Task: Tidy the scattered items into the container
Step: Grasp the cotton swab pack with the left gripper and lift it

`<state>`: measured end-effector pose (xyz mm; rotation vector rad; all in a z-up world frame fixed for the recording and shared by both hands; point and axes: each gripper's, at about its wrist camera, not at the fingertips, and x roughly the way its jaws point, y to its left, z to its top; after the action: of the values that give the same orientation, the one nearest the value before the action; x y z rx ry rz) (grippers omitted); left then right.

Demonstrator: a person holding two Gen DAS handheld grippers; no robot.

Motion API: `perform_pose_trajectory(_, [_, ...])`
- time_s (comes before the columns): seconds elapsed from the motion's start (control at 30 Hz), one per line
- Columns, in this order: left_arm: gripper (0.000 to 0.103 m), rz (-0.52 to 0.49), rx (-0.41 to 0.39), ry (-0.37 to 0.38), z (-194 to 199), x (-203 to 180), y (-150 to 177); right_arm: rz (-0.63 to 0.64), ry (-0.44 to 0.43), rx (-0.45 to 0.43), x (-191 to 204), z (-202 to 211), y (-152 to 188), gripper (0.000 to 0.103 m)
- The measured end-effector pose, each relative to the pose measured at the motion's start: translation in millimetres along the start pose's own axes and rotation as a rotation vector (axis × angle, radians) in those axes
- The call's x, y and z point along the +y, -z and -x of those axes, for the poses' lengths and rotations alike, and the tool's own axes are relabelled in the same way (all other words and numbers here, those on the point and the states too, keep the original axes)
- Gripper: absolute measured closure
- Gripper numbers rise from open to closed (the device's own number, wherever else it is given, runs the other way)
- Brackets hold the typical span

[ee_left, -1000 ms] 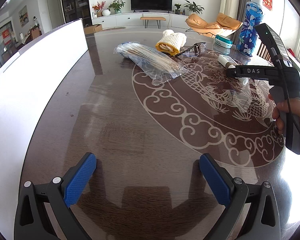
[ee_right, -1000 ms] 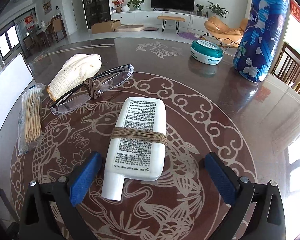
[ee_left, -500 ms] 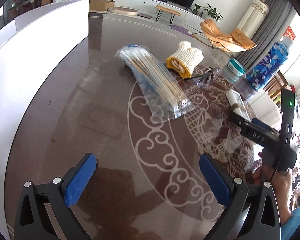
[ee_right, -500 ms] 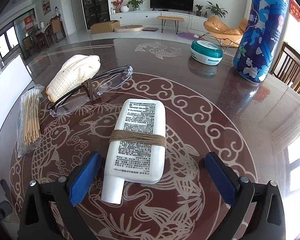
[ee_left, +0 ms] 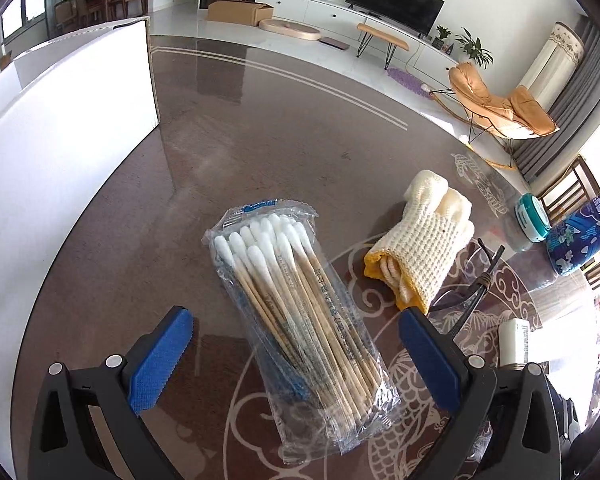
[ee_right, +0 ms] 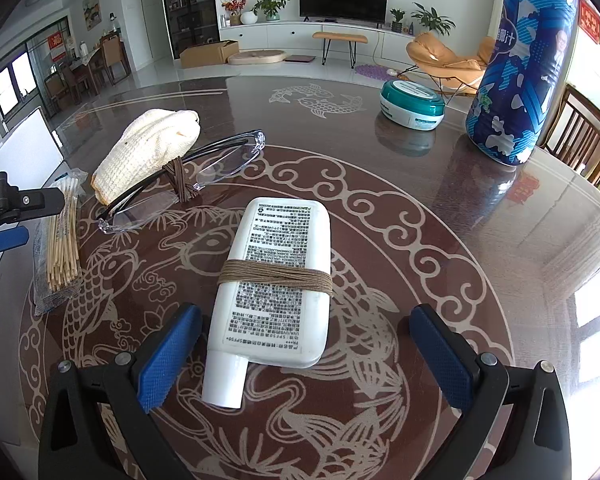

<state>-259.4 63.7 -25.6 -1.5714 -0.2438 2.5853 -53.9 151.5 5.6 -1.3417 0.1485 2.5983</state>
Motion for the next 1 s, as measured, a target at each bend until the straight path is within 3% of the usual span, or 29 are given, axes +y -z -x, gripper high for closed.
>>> perform_pose_trajectory(0.2, [0.000,-0.139,-0.024,-0.148,-13,-23,5,0.000,0.000,0.000,0,0,0,0.000])
perform_pose_trajectory(0.5, [0.000,-0.217,-0.078,-0.102,-14,-18,10,0.000,0.000,0.000,0,0,0,0.000])
perform_pose_trajectory(1.0, [0.000,-0.199,-0.106,-0.111,-10,-15,9,0.000,0.000,0.000,0,0,0,0.000])
